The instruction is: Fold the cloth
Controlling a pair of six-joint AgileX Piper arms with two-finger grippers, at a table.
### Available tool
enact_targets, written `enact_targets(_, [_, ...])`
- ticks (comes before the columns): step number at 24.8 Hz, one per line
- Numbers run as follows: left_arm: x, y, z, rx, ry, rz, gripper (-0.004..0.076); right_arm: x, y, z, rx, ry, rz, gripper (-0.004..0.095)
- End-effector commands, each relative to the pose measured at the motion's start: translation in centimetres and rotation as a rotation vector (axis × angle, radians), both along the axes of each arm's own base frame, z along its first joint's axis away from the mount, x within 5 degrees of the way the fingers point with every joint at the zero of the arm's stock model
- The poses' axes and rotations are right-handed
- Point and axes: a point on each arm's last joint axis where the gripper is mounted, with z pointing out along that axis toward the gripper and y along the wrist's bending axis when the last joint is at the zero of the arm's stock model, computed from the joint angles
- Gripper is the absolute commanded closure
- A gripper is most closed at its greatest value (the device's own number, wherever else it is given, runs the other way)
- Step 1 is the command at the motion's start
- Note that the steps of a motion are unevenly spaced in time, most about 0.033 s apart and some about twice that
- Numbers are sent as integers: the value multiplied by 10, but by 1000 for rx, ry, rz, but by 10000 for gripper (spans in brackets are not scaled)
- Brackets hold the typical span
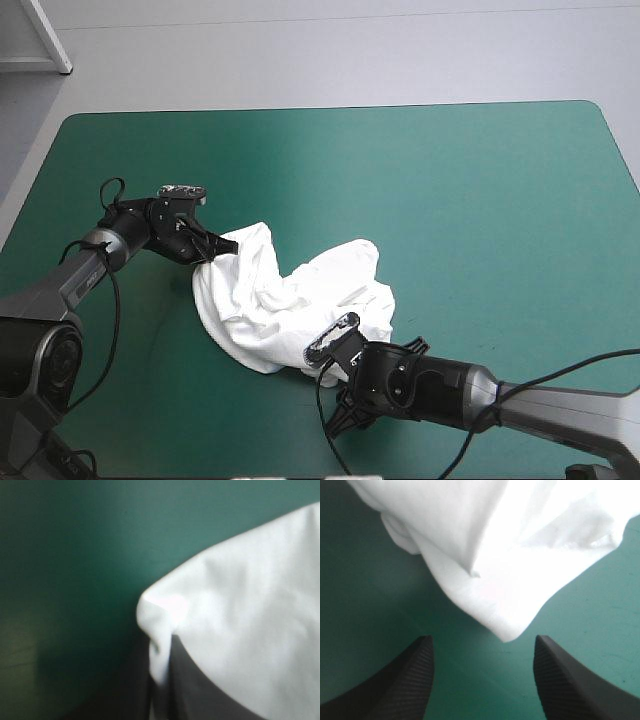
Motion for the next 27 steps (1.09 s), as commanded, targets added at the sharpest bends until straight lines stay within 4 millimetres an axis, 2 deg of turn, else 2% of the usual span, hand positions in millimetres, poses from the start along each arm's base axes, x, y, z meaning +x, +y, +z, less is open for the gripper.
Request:
enact_targets(1, [-1,3,5,48,-4,-29,731,17,0,5,21,-44,-9,417])
enact_targets(7, [-1,3,5,48,-4,-29,732,41,-3,-9,78,40,-16,479])
enact_targets(11, [-1,3,5,49,-5,-30,732,44,-7,-23,94,97,-16,539])
enact_targets(12, [-1,3,5,49,-7,-30,732,43,-10,-32,99,111,-25,585])
enact_targets(14, [-1,3,5,52,-11,-31,732,41,-12,-37,103,113,-26,637])
enact_targets(18, [-1,4,10,59,-28,-34,732,41,-13,-31,121,96,-21,870])
enact_targets(19, [-3,4,18,58,-55,-33,732,41,-14,-22,140,82,-19,924])
enact_targets(22, [-9,5,62,48,-187,-29,732,41,-24,19,172,-14,-24,923])
enact_targets(24, [-18,6,102,42,-286,-31,732,42,-38,60,182,-126,-45,923])
enact_targets(27, [-40,9,171,44,-398,-43,732,42,-64,134,198,-322,-89,923])
